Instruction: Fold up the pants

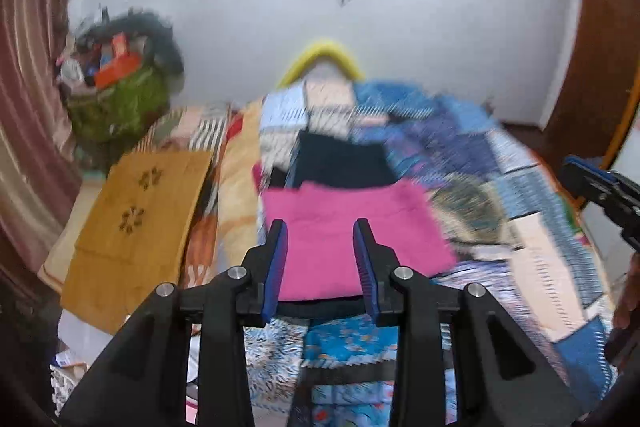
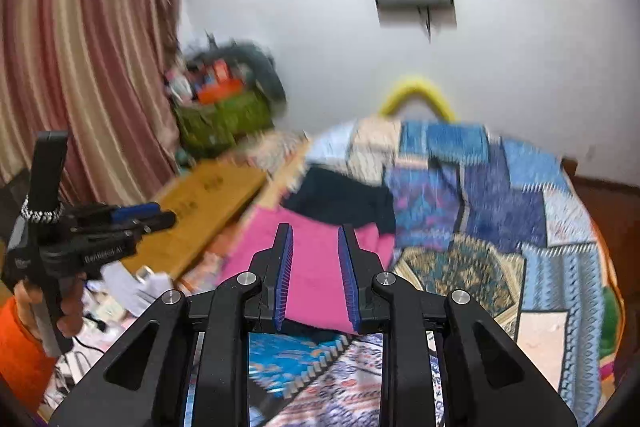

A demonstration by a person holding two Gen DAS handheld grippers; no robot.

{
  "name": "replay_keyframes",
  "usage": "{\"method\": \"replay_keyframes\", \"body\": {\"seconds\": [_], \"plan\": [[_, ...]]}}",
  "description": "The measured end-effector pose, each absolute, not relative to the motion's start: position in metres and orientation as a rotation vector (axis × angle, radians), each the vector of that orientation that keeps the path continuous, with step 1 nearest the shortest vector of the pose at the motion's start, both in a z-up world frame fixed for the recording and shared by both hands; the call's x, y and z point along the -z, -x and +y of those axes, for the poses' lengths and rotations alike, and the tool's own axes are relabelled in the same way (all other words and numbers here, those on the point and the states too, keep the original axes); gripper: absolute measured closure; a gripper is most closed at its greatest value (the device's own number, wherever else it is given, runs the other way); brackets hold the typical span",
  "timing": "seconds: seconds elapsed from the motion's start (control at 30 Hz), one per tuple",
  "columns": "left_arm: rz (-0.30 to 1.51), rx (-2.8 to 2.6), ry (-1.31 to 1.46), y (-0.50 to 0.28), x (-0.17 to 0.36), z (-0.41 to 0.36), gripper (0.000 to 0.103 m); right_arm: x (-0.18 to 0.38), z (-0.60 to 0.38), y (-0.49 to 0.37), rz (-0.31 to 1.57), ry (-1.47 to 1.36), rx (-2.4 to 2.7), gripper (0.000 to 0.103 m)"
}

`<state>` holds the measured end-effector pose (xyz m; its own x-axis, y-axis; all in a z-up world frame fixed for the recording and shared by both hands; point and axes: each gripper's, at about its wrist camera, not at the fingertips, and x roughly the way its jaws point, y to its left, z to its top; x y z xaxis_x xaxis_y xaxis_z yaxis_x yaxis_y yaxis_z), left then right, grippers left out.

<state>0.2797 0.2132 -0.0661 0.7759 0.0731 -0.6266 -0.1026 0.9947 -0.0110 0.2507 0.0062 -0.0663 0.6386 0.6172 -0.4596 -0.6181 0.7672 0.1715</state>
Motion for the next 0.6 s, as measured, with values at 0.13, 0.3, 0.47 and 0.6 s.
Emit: {"method": "replay_keyframes", "body": {"seconds": [0.13, 0.3, 0.47, 0.6], "plan": [[0.544, -0.07, 0.048, -0.223, 0.023, 0.186, 0.069, 0.032, -0.011, -0.197, 0.396, -0.001, -0.731, 0.082], [0.382, -0.088, 0.022, -0.147, -0.013, 0.156, 0.069, 0.008, -0.03, -0.134, 0.261, -0.006, -0.755, 0.082], [0.268, -0.134, -0.027, -0.092, -0.025, 0.129, 0.049, 0.001, -0.043, -0.09, 0.174, -0.03, -0.756, 0.075], [0.221, -0.143, -0.049, -0.066, -0.025, 0.112, 0.031, 0.002, -0.051, -0.069, 0.124, -0.056, -0.707, 0.041]]}}
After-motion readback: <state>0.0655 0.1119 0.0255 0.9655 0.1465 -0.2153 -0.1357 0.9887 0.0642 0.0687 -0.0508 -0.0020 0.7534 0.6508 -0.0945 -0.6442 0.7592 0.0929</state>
